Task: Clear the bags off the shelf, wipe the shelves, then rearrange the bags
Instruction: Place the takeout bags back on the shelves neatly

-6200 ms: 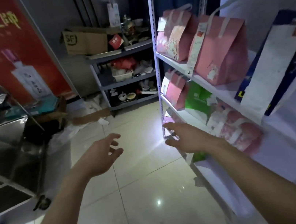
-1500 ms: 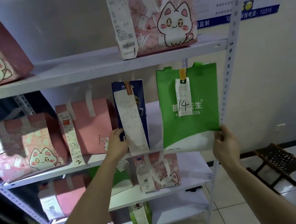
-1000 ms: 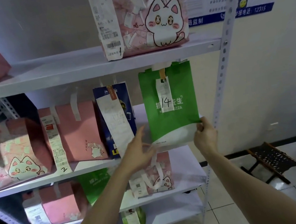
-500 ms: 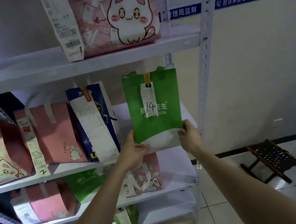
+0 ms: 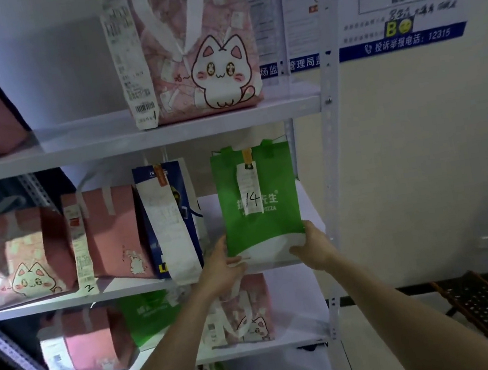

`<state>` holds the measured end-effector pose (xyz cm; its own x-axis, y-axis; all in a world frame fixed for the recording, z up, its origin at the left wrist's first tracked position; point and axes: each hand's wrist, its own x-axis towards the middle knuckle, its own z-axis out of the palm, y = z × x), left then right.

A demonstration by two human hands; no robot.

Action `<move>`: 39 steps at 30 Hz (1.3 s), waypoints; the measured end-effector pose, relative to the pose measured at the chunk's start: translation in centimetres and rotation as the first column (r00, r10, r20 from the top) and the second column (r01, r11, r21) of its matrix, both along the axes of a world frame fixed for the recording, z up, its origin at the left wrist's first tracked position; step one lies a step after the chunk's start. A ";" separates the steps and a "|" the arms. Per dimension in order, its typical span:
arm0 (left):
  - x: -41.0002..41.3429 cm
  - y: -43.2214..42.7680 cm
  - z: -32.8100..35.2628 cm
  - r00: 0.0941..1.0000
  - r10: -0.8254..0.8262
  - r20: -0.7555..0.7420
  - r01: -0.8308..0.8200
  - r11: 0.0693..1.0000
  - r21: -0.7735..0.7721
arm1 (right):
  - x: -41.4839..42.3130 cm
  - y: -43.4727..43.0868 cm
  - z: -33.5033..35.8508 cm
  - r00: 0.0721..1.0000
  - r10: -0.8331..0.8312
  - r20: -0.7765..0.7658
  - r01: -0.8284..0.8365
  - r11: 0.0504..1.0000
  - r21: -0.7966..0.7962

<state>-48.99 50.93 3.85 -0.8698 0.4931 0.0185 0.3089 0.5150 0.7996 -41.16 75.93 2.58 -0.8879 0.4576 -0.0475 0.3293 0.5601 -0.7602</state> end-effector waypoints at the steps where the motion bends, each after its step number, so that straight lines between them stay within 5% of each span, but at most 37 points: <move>1: 0.0 -0.2 0.2 1.000 0.004 -0.006 -0.004 1.000 0.008 | 0.2 0.0 0.2 0.998 -0.039 -0.041 0.040 0.999 0.014; 5: -0.2 -2.3 1.6 0.997 0.022 -0.070 -0.023 1.000 -0.016 | 1.0 0.1 2.5 0.986 -0.123 -0.114 0.145 0.967 0.212; 10: -1.0 -6.4 5.2 0.984 -0.010 -0.175 -0.017 0.988 -0.151 | 1.6 -1.6 7.4 0.984 0.136 0.114 -0.176 0.850 0.496; 16: -1.7 -11.6 10.1 0.959 -0.122 -0.255 0.009 0.914 -0.405 | 0.6 -6.5 11.4 0.887 0.424 0.186 -0.457 0.737 0.498; 21: -2.9 -14.3 14.3 0.926 -0.132 -0.354 0.008 0.944 -0.329 | -0.3 -10.0 14.6 0.877 0.473 0.089 -0.449 0.737 0.505; 28: -4.7 -15.0 22.3 0.827 -0.074 -0.558 0.130 0.990 0.061 | -0.1 -13.5 22.1 0.892 0.344 -0.292 -0.177 0.862 0.475; 32: -6.0 -13.9 25.2 0.783 0.014 -0.621 0.157 0.963 0.219 | 0.4 -13.5 25.6 0.780 0.092 -0.619 0.123 0.947 0.296; 39: -8.1 -9.6 28.2 0.800 -0.004 -0.601 0.197 0.946 0.257 | -0.9 -9.8 29.4 0.622 -0.135 -0.771 0.539 0.789 0.296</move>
<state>-57.10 41.28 32.05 -0.5877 0.4638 0.6630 0.8022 0.2272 0.5521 -42.07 66.13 31.93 -0.3327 0.5097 0.7934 0.0746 0.8530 -0.5166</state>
